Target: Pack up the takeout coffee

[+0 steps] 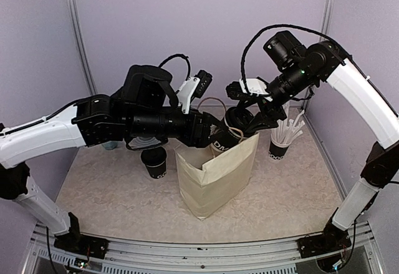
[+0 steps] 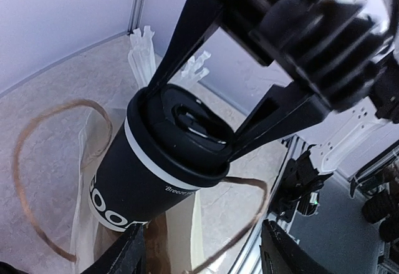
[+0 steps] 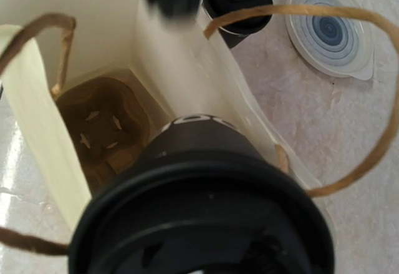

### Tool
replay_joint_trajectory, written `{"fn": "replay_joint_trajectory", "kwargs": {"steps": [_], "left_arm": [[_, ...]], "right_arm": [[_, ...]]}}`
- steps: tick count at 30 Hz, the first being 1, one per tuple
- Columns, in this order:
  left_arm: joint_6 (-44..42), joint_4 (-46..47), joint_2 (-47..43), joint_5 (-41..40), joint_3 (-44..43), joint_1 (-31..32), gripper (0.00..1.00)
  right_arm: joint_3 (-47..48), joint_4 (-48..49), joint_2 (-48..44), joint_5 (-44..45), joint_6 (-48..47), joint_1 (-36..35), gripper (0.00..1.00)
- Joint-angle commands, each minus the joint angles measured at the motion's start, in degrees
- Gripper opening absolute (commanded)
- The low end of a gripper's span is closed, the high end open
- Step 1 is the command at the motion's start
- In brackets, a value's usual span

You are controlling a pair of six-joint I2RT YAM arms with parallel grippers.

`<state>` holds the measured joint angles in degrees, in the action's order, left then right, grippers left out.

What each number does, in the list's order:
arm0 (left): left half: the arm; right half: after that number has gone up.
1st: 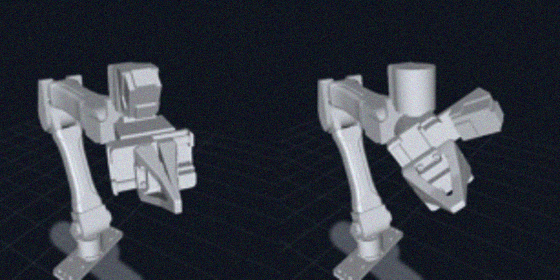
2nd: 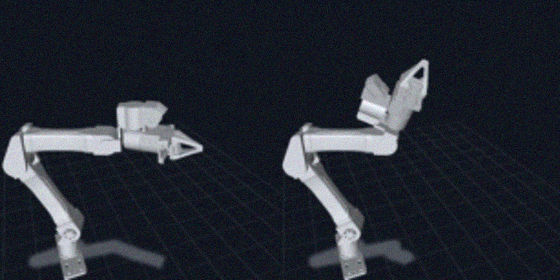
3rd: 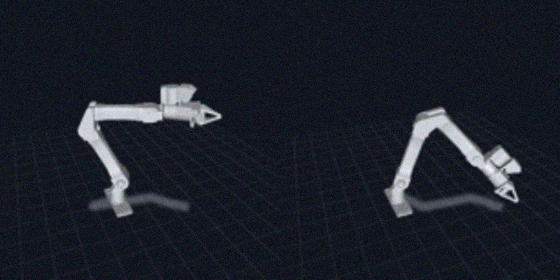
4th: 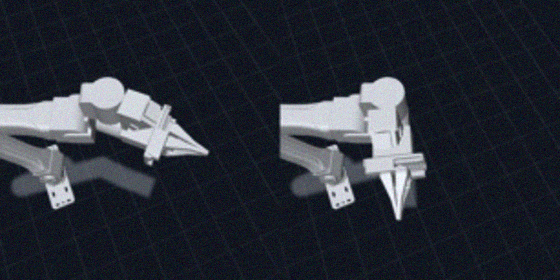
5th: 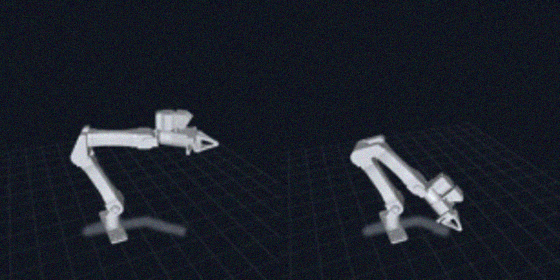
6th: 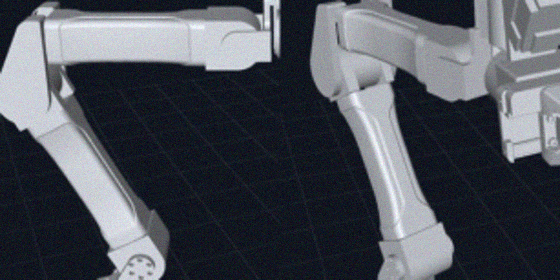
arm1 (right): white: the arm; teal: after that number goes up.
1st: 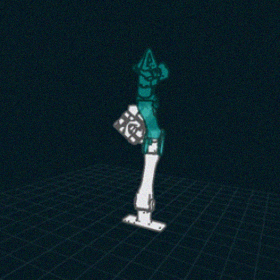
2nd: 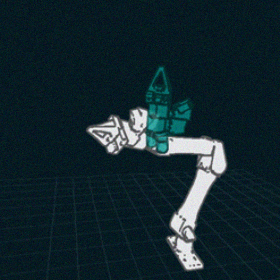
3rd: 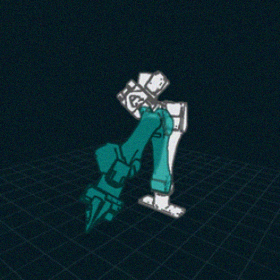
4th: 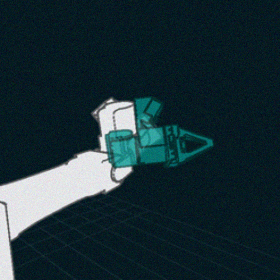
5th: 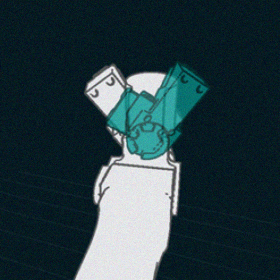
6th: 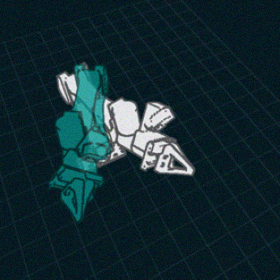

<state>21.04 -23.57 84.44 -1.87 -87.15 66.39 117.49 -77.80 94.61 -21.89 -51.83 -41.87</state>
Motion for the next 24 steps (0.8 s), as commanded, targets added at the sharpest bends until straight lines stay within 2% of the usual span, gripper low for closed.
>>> {"fn": "replay_joint_trajectory", "kwargs": {"steps": [1, 4, 10, 13, 18, 24], "left_arm": [[-4.01, 0.89, 1.76, -2.82, -0.48, 1.10, 0.61], [-4.75, 2.18, 1.36, -1.09, 1.03, 1.32, 0.54], [-5.91, 3.82, 1.28, 6.63, 2.34, 2.97, 0.16], [-7.71, 3.00, 2.42, 8.30, 0.94, 4.97, 0.01], [-9.90, 0.24, 4.82, 7.94, -3.03, 6.86, 0.00], [-9.94, -0.69, 5.64, 6.64, -3.90, 7.53, 0.00]], "right_arm": [[0.38, -0.79, 0.17, -1.39, -0.08, -0.49, 0.60], [-0.11, -0.44, 0.43, -1.54, 0.34, -0.46, 0.60], [1.00, 0.09, 2.94, -0.63, 2.12, -0.44, 0.60], [3.27, -1.12, 5.22, -0.82, 2.23, -0.46, 0.59], [1.98, -1.10, 4.95, 0.82, -0.27, -0.88, 0.60], [-3.43, -1.15, 1.72, 3.50, -5.15, -2.51, 0.60]]}}
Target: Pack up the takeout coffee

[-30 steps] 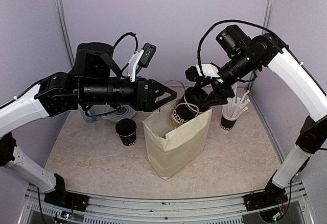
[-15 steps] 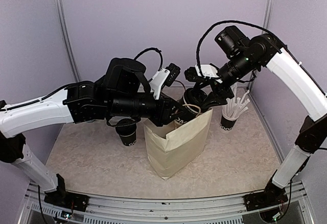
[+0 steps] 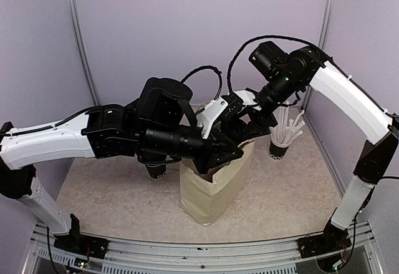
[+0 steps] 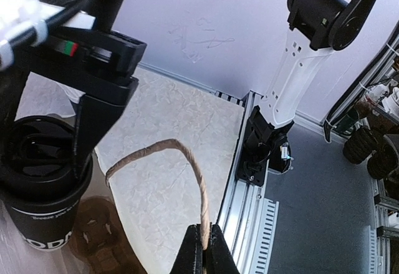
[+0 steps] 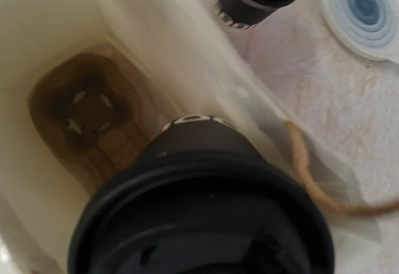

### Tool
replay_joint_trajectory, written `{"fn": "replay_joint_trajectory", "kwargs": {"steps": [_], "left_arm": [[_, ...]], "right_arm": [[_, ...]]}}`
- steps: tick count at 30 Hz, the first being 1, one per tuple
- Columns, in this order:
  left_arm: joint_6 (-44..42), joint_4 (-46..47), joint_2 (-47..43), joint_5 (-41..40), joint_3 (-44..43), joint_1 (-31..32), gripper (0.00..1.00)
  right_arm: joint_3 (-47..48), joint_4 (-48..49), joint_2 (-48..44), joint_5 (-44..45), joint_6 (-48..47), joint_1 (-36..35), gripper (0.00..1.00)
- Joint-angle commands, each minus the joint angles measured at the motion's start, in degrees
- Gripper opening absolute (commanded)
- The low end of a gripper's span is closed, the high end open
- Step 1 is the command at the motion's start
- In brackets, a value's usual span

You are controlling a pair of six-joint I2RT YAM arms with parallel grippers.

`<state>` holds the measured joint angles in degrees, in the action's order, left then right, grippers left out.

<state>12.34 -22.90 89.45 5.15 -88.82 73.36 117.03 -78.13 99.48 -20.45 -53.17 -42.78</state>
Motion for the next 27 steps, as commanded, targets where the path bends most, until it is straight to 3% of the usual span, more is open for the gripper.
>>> {"fn": "replay_joint_trajectory", "kwargs": {"steps": [1, 5, 7, 12, 16, 23, 27], "left_arm": [[-1.26, -1.90, 0.57, -1.45, -2.58, 0.82, 0.02], [-1.83, -4.59, -0.63, -11.41, -4.37, 4.02, 0.40], [-1.25, -5.59, -2.37, -15.78, -4.17, 5.56, 0.49], [5.55, -8.19, -8.27, -21.55, 0.80, 5.46, 0.52], [13.83, -8.50, -12.38, -24.16, 5.56, 0.29, 0.54], [10.08, -4.80, -9.03, -17.74, 4.33, -6.12, 0.58], [6.69, -2.38, -5.01, -10.14, 3.63, -10.46, 0.58]], "right_arm": [[-3.82, -0.80, -3.79, 2.65, -4.66, -1.93, 0.60], [-7.64, -0.75, -6.64, 4.67, -7.83, -3.61, 0.60], [-9.43, -0.73, -8.12, 5.31, -8.76, -4.34, 0.60], [-10.84, -0.71, -9.92, 5.76, -9.50, -5.41, 0.60], [-12.36, 0.06, -10.87, 4.82, -8.94, -5.55, 0.60], [-16.63, 2.16, -13.26, 5.48, -9.05, -7.11, 0.59], [-18.63, 3.05, -14.49, 7.27, -8.93, -9.00, 0.59]]}}
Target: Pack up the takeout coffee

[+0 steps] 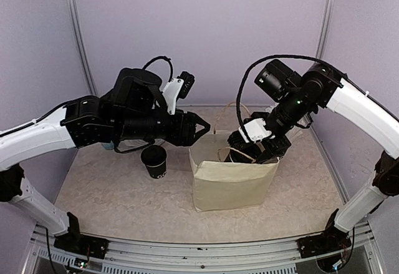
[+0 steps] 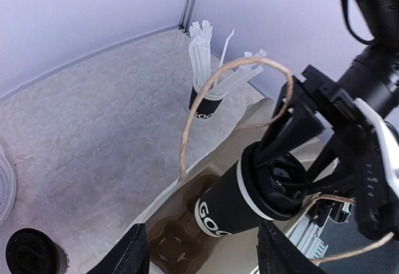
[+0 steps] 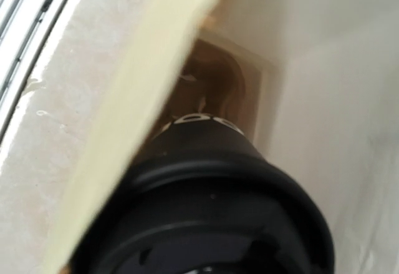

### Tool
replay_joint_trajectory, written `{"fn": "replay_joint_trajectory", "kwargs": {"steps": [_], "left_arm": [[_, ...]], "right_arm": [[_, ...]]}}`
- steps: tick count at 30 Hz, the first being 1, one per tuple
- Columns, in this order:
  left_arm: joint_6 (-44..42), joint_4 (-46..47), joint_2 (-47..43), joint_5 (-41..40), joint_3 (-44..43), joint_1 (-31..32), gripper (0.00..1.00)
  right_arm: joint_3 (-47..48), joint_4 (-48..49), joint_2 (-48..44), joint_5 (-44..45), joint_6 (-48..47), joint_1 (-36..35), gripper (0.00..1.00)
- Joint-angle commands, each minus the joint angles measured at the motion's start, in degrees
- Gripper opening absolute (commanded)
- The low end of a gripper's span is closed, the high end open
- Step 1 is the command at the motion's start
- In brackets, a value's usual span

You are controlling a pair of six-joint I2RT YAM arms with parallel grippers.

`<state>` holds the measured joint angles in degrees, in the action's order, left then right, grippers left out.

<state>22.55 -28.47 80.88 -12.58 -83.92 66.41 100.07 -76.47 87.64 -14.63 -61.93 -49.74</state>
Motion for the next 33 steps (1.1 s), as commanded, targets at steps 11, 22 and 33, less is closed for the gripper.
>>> {"fn": "replay_joint_trajectory", "kwargs": {"steps": [11, 22, 33], "left_arm": [[-12.06, 13.96, 10.55, 25.77, -3.44, -10.25, 0.55], [-16.77, 10.99, 25.34, 33.85, -20.52, -11.79, 0.53], [-16.81, 6.72, 31.45, 35.75, -28.69, -13.01, 0.00]], "right_arm": [[-3.31, 2.51, -3.35, 4.54, 0.14, -3.97, 0.60], [-3.90, 2.87, -3.65, 4.81, 0.07, -4.01, 0.59], [-3.61, 4.00, -2.97, 5.34, 0.68, -3.97, 0.59]]}}
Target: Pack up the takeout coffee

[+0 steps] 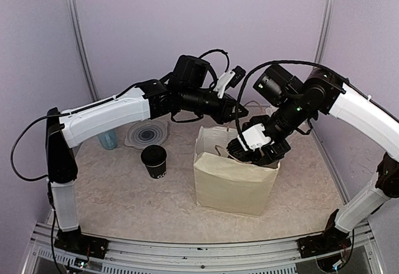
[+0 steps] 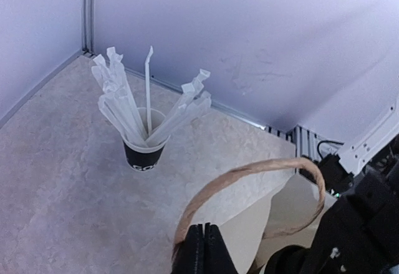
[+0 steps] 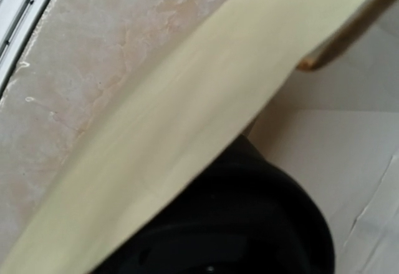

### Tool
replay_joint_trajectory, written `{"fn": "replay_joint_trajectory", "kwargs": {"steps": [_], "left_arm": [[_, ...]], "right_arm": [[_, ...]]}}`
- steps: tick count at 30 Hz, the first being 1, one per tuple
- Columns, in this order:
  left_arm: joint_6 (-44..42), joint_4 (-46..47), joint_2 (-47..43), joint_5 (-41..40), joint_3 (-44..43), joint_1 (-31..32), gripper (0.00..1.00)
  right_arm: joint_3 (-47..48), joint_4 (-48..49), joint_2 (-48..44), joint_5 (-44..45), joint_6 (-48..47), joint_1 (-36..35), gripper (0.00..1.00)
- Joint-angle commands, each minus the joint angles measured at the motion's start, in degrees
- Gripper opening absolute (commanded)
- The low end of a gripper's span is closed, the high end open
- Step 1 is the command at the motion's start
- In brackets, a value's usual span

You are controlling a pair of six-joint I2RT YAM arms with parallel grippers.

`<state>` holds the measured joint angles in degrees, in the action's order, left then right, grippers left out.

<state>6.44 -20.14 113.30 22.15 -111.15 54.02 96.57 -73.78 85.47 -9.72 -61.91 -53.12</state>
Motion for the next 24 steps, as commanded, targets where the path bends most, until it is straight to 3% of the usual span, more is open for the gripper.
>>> {"fn": "replay_joint_trajectory", "kwargs": {"steps": [1, 6, 12, 17, 20, 22, 24], "left_arm": [[-0.61, -1.34, -1.56, 0.74, -0.92, -0.64, 0.00], [1.81, 1.90, -9.51, -4.44, 6.13, -0.05, 0.00], [4.56, 8.07, -20.75, -12.32, 17.65, 3.36, 0.00], [6.71, 8.28, -22.57, -13.81, 21.53, 4.24, 0.01], [7.93, 6.51, -19.72, -10.83, 18.62, 1.43, 0.50], [5.20, 4.21, -16.64, -8.16, 14.26, 0.56, 0.61], [2.14, 1.73, -12.19, -6.52, 9.51, 0.45, 0.64]], "right_arm": [[0.51, 1.45, -0.28, 0.60, 1.21, -0.58, 0.59], [4.13, -0.11, 1.96, 1.06, 3.42, -0.60, 0.58], [1.34, 2.20, 1.13, 6.04, 4.85, -0.58, 0.57], [2.53, 0.86, 1.34, 5.93, 5.31, -0.58, 0.58], [3.50, -0.58, 1.49, 3.97, 5.05, -0.58, 0.58], [3.45, -1.00, 1.45, 3.45, 5.04, -0.58, 0.58], [3.44, -1.56, 1.37, 3.22, 4.69, -0.58, 0.58]]}}
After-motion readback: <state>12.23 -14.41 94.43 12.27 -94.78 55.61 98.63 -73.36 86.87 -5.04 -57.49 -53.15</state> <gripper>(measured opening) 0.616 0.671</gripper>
